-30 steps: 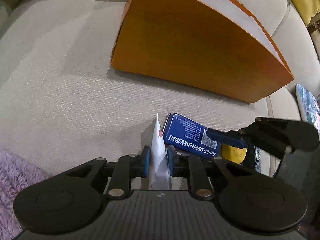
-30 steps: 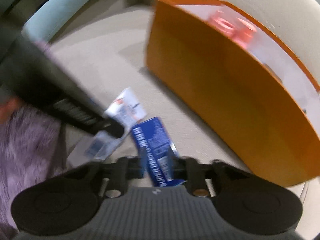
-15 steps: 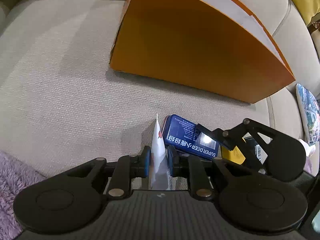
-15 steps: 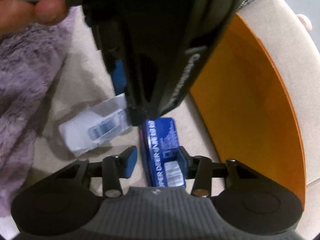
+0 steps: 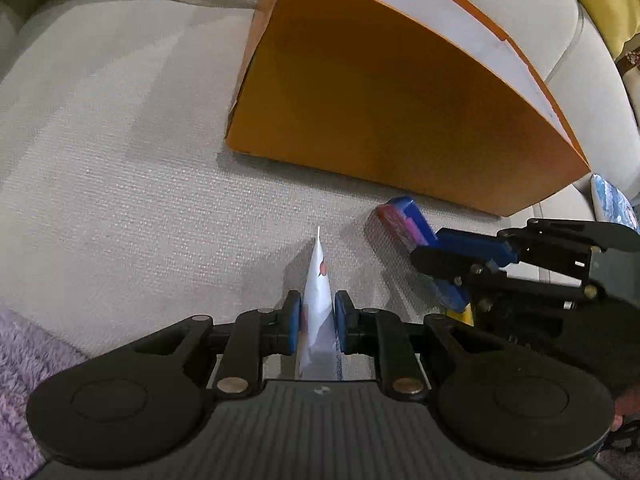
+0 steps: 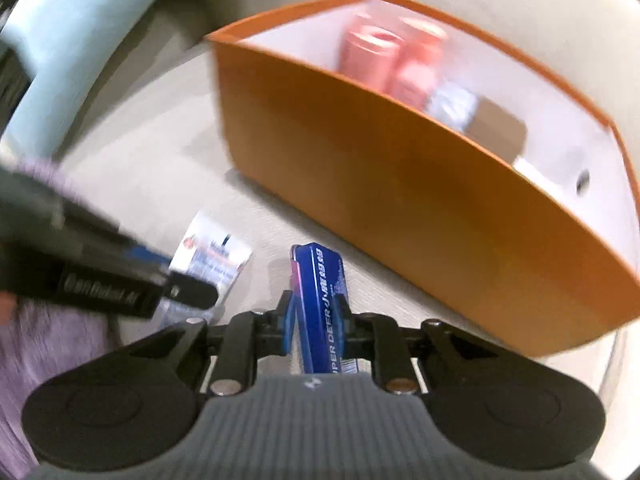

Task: Organize rigid objects
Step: 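Lift the tube and tin and carry them over the orange box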

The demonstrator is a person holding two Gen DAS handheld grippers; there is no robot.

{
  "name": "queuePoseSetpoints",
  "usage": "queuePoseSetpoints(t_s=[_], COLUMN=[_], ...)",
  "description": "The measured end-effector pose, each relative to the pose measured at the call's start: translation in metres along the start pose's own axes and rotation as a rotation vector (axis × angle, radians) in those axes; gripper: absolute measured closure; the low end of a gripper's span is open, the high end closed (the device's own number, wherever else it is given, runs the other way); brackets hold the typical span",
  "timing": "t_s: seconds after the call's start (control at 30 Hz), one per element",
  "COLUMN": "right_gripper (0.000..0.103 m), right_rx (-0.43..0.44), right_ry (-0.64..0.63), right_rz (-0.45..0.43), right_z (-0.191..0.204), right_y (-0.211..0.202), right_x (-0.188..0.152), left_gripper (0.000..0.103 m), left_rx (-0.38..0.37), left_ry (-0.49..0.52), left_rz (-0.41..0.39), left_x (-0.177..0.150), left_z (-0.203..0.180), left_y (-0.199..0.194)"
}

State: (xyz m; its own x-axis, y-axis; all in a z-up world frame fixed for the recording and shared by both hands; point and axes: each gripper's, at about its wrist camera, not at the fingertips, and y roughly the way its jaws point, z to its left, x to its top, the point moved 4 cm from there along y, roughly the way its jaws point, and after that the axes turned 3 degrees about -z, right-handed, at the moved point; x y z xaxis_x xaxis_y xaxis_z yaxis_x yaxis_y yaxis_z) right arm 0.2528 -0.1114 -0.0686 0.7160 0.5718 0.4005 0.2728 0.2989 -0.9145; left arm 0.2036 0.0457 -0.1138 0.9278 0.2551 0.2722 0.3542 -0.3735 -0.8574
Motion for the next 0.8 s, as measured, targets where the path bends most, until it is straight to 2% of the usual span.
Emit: queuePoseSetpoints(t_s=[0.1, 0.17, 0.27, 0.47, 0.63, 0.8], right_gripper=[0.084, 0.088, 0.09, 0.09, 0.09, 0.09], right_rx=[-0.045, -0.058, -0.028, 0.029, 0.042, 0.035], right_ry=[-0.005, 0.002, 0.05, 0.17, 0.206, 0.236], right_rz=[0.011, 0.01, -0.021, -0.114, -0.213, -0.308], right_z=[-0.002, 0.011, 0.009, 0.003, 0.002, -0.012], right_y=[0.007, 0.004, -0.007, -0.034, -0.079, -0.119], right_x=[-0.001, -0.01, -0.015, -0.007, 0.002, 0.031], left_gripper=[0.083, 0.084, 0.085, 0.086, 0.086, 0.086], left_rx=[0.012, 0.008, -0.021, -0.127, -0.168, -0.214], left_ry=[0.003, 0.004, 0.01, 0.06, 0.132, 0.218], left_rz=[-0.007, -0.013, -0.055, -0.182, -0.279, -0.356], left_x=[0.003, 0.003, 0.001, -0.003, 0.007, 0.044], left_z=[-0.002, -0.002, -0.003, -0.01, -0.031, -0.064], left_y=[0.002, 0.003, -0.004, -0.046, -0.088, -0.131])
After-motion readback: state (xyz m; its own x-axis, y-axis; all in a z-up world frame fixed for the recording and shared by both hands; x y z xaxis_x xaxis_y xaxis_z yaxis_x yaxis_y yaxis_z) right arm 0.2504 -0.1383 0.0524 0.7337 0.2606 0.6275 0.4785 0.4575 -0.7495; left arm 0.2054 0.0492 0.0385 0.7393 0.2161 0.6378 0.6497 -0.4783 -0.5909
